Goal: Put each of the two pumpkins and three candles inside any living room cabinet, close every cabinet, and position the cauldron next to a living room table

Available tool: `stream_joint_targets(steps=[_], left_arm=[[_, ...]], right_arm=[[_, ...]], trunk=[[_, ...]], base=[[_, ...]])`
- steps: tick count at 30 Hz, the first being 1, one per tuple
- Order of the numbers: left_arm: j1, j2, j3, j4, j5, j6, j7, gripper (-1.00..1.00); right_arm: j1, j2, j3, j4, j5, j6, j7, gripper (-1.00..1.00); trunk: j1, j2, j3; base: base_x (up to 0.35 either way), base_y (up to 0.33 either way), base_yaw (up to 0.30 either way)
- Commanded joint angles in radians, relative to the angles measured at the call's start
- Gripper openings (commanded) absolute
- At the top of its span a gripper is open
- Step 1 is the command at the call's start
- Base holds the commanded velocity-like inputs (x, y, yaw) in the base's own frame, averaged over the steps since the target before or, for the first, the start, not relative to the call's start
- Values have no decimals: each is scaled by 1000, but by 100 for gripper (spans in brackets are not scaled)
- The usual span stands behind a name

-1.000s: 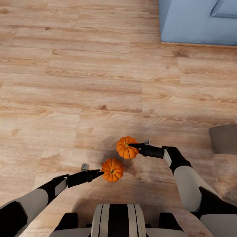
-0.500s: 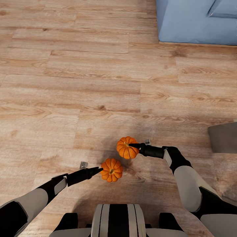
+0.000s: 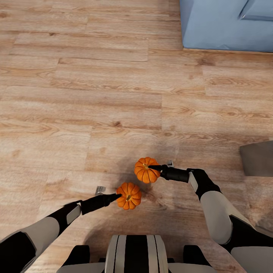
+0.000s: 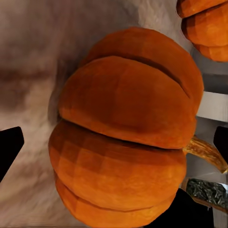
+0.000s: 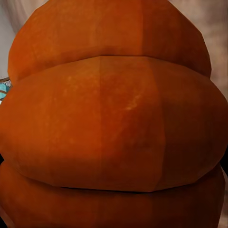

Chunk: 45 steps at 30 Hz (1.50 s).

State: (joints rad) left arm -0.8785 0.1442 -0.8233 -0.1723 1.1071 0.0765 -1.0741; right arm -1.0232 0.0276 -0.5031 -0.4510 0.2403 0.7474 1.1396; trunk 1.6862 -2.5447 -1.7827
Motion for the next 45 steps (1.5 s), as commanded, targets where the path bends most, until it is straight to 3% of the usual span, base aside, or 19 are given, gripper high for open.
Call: stream_joint_targets(steps=[1,8,45], left_arm=[[0,-2,0,-1,-1,12,4,100],[0,-27,-2,2,-4,41,11,100],[0,-39,2,3,2,63,43,100]], right_arm=[[0,0,0,0,-1,1,0,-100],[0,0,0,0,-1,1,0,-100],[0,1,-2,0,-1,7,0,-100]], trunk=[[0,0,0],[0,0,0],[0,0,0]], base=[[0,0,0],[0,0,0],[0,0,0]])
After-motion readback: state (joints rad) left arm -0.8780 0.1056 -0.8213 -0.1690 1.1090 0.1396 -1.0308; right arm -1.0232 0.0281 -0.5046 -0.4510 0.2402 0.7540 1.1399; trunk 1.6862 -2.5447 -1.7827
